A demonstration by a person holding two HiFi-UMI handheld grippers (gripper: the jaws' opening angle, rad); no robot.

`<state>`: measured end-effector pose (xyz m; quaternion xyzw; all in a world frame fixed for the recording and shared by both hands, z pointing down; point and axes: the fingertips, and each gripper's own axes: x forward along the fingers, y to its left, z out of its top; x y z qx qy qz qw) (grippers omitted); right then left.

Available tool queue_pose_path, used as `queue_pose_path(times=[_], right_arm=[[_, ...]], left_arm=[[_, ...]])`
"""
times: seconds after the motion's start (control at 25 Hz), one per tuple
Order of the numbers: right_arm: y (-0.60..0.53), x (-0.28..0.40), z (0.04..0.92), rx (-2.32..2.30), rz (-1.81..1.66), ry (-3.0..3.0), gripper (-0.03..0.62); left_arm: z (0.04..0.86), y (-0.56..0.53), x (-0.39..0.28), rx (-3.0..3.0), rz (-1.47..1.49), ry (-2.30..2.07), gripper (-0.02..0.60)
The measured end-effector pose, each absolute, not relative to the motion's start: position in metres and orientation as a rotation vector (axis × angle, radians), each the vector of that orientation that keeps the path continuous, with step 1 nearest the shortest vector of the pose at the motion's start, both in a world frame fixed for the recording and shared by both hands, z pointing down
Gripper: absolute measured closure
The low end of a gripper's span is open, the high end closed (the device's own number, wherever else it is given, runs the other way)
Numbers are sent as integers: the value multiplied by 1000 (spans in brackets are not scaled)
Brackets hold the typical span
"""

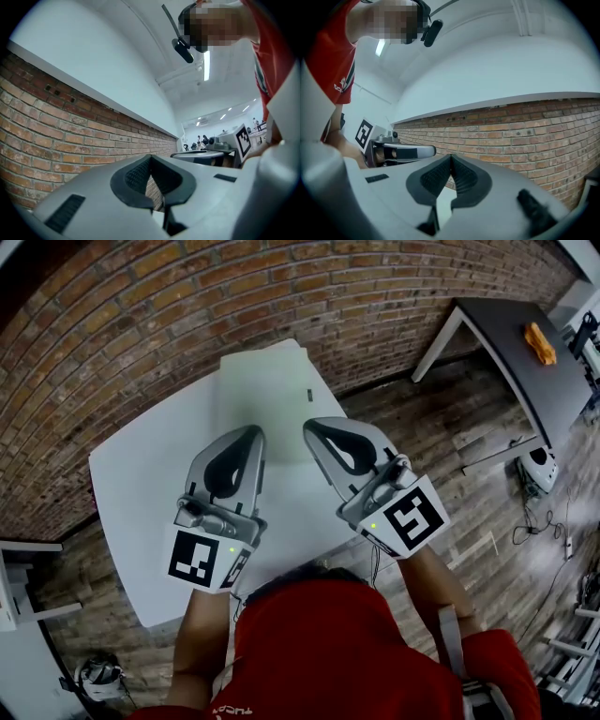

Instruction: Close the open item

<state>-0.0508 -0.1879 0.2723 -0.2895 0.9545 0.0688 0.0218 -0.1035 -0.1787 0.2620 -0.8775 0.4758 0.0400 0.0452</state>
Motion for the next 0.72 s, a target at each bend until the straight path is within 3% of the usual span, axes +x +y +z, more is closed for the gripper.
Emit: queue_pose_path(times=[0.72], right_arm=[[-164,-36,282,-924,168,2944,563]], left_arm=[[266,-159,-79,-2698,118,1419,569]])
